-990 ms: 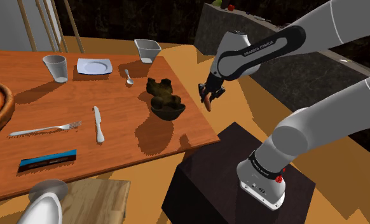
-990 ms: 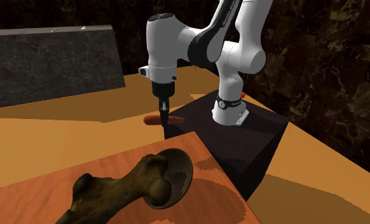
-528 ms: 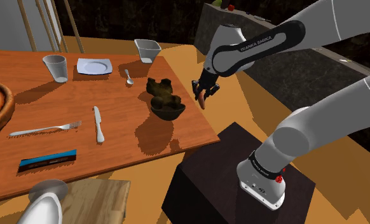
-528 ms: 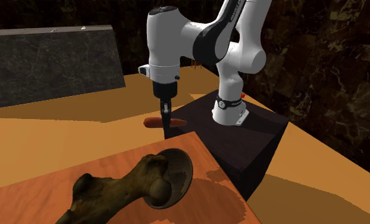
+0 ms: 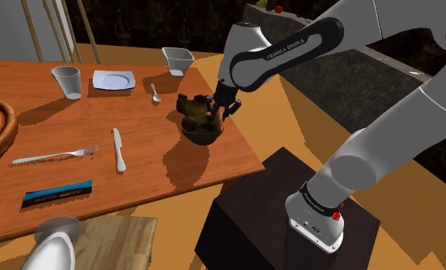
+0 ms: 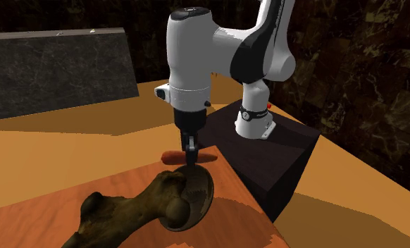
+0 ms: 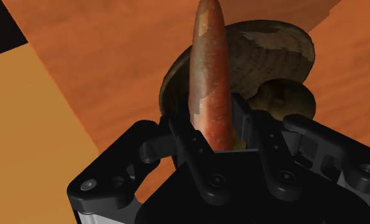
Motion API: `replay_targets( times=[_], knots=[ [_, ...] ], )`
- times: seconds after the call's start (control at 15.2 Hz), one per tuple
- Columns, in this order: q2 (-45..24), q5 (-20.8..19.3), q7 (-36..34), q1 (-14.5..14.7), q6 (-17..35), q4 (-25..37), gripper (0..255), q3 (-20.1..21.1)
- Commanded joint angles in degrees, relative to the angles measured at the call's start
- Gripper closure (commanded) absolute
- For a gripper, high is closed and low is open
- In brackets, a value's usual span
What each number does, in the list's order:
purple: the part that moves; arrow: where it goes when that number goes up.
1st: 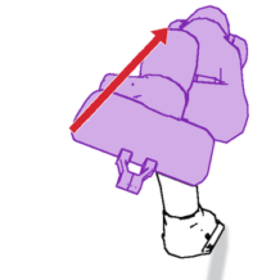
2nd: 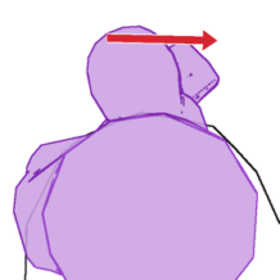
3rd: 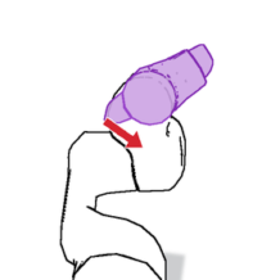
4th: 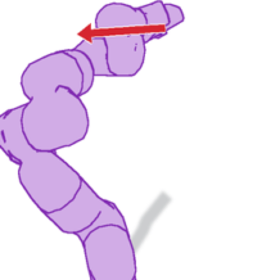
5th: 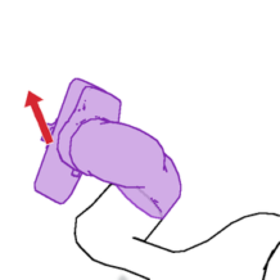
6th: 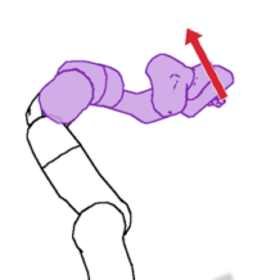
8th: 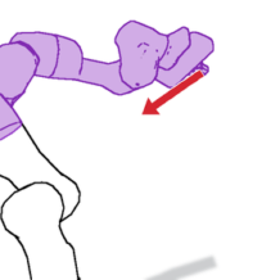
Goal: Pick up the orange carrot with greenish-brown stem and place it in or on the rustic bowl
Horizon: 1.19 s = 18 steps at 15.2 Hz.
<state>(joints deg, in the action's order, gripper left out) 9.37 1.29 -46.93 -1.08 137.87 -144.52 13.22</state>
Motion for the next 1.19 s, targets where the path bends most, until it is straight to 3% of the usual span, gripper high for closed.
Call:
replay_targets(
  times=[0.0,0.79,1.12],
  knots=[
    [-1.75,-0.44,-1.67,0.37,0.75,0.94,255,0.85],
    [-10.19,-4.17,-4.55,-0.12,11.27,-1.4,255,1.07],
    [-10.19,-4.17,-4.55,-0.1,11.27,-1.4,255,1.05]
  ],
)
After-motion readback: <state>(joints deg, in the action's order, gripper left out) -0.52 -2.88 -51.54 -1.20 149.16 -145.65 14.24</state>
